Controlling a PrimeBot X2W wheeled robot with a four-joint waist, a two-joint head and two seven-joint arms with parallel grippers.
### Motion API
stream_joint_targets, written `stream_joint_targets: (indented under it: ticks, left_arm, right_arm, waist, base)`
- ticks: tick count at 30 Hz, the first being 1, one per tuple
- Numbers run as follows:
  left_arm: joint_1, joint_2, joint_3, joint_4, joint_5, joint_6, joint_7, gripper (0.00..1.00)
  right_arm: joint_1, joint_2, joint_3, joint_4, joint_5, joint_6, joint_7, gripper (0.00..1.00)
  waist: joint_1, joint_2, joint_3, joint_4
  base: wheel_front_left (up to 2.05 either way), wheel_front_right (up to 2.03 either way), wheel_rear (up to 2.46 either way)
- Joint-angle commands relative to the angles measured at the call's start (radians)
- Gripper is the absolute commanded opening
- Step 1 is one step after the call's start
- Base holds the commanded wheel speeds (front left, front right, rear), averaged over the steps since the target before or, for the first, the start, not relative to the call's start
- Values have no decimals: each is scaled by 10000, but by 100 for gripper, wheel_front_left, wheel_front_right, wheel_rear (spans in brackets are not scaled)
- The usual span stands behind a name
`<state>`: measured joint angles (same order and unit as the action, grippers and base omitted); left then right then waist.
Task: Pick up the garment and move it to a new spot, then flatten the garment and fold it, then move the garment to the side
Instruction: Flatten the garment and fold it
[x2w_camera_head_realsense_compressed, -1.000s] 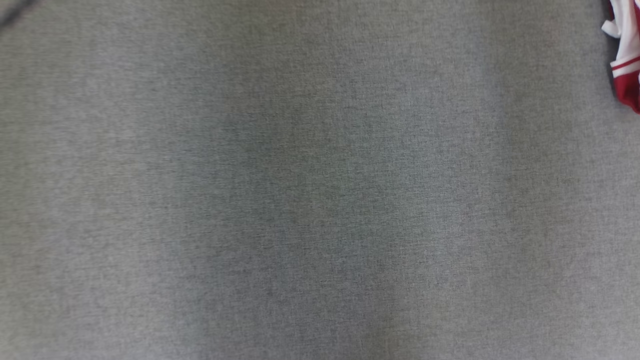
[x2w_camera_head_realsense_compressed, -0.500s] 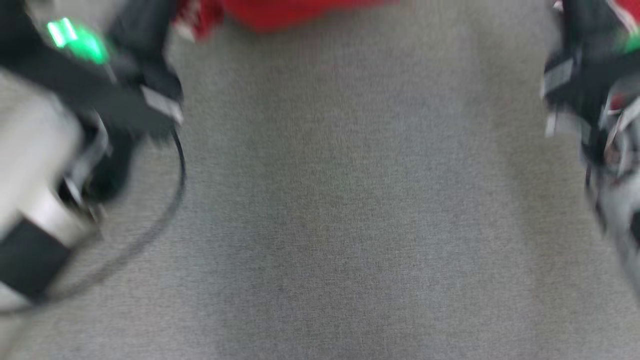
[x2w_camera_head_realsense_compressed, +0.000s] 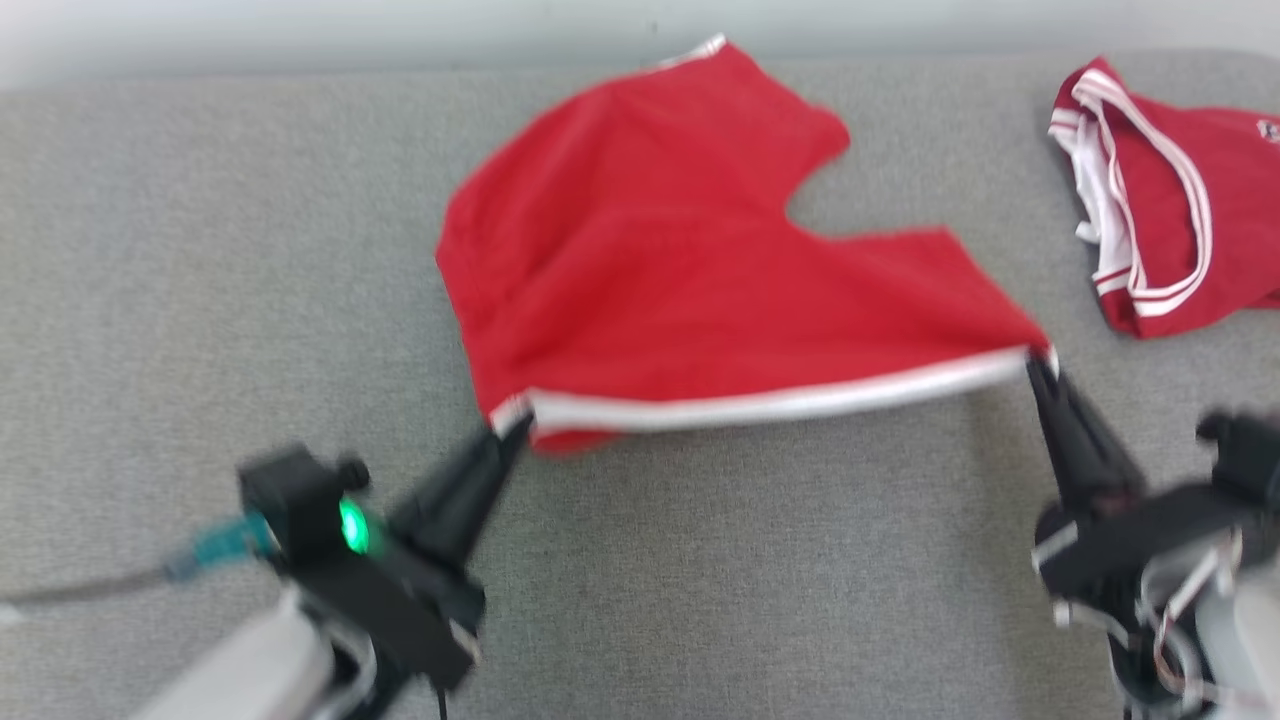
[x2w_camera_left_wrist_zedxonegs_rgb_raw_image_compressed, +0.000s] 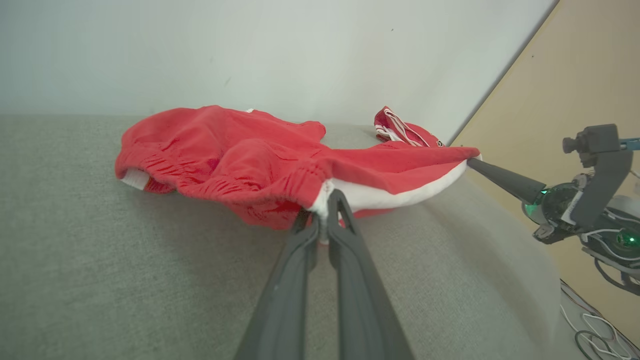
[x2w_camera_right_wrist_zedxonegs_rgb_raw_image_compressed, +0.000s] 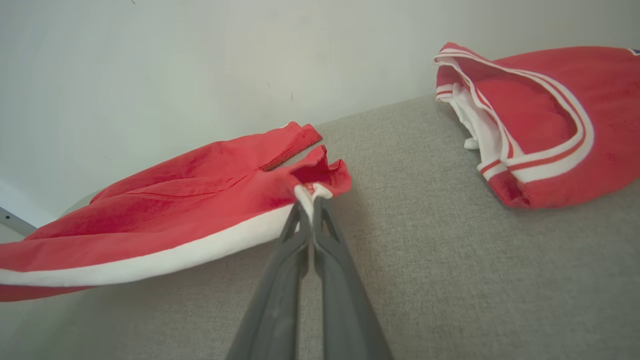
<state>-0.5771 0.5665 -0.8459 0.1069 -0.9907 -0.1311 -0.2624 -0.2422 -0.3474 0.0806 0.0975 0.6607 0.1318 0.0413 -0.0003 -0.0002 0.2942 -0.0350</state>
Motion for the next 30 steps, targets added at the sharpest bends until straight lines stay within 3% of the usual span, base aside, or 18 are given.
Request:
stream_joint_targets:
  ticks: [1, 12, 23, 30]
  left_arm:
    - [370, -73, -42, 10, 166, 18, -24, 0]
    - [2724, -384, -350, 540, 1618, 18, -25, 0]
    - [4289, 147, 675, 724, 2697, 23, -25, 0]
    - [4971, 62, 1368, 561, 3009, 23, -25, 0]
  right_arm:
    - [422, 150, -124, -117, -142, -28, 82, 0]
    - [3472, 968, -800, -761, -786, -28, 886, 0]
    - [5639, 1909, -807, -1067, -894, -28, 1444, 0]
    - [5974, 2210, -622, -1476, -874, -28, 1622, 0]
  waist:
    - [3, 2, -336, 74]
    - [3, 2, -1263, 374]
    - [3, 2, -1742, 455]
    - [3, 2, -1738, 360]
  base:
    - [0, 0, 0]
    - [0, 0, 0]
    - [0, 0, 0]
    - [0, 0, 0]
